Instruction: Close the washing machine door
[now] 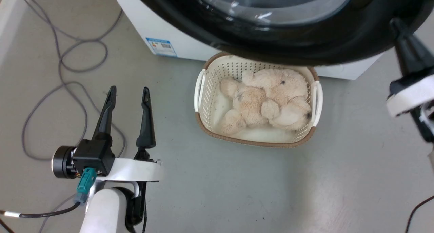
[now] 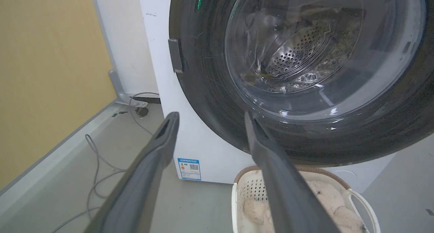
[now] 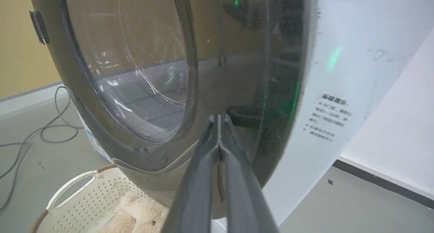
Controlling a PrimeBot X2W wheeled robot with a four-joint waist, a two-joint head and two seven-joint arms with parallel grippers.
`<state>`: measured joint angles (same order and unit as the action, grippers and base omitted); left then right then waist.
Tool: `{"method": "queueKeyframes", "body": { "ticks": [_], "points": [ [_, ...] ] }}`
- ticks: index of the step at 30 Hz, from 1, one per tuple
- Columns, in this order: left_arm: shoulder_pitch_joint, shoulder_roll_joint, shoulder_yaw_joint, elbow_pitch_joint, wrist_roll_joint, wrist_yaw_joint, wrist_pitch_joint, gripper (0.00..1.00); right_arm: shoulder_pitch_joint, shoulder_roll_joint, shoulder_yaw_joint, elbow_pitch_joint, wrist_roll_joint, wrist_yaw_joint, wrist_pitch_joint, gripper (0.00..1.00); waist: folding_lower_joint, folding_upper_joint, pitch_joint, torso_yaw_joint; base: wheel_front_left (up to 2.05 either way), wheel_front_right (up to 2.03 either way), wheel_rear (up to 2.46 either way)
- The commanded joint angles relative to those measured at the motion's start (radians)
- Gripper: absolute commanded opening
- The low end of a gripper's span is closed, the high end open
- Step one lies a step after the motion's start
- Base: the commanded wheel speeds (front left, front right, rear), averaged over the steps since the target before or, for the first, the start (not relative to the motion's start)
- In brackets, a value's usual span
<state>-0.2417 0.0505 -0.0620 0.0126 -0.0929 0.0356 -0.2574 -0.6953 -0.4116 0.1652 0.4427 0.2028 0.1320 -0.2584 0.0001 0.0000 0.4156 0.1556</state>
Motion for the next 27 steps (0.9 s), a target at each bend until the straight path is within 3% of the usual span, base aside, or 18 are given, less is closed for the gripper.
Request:
{"method": "queueKeyframes", "body": {
  "ticks": [1, 13, 19, 27],
  "points": [
    [-0.016, 0.000, -0.003, -0.005, -0.005, 0.006, -0.004, 1.00, -0.026, -0.009, -0.005, 0.012, -0.005, -0.001, -0.003, 0.00, -0.0001, 0.0000, 0.011, 0.008, 0.00, 0.00, 0.00],
    [-0.031, 0.000, -0.017, -0.012, -0.015, 0.021, -0.004, 1.00, -0.224, -0.024, 0.006, 0.200, -0.047, -0.001, -0.003, 0.00, -0.0001, 0.0000, 0.048, 0.018, 0.00, 0.00, 0.00],
    [-0.034, 0.000, -0.020, -0.011, -0.017, 0.028, -0.004, 1.00, -0.270, -0.005, -0.053, 0.265, -0.097, -0.001, -0.003, 0.00, -0.0001, 0.0000, 0.045, 0.021, 0.00, 0.00, 0.00],
    [-0.014, 0.000, -0.005, 0.004, -0.012, 0.035, -0.004, 1.00, -0.196, 0.050, -0.103, 0.187, -0.112, -0.001, -0.003, 0.00, -0.0001, 0.0000, -0.012, -0.002, 0.00, 0.00, 0.00]
  ]
}}
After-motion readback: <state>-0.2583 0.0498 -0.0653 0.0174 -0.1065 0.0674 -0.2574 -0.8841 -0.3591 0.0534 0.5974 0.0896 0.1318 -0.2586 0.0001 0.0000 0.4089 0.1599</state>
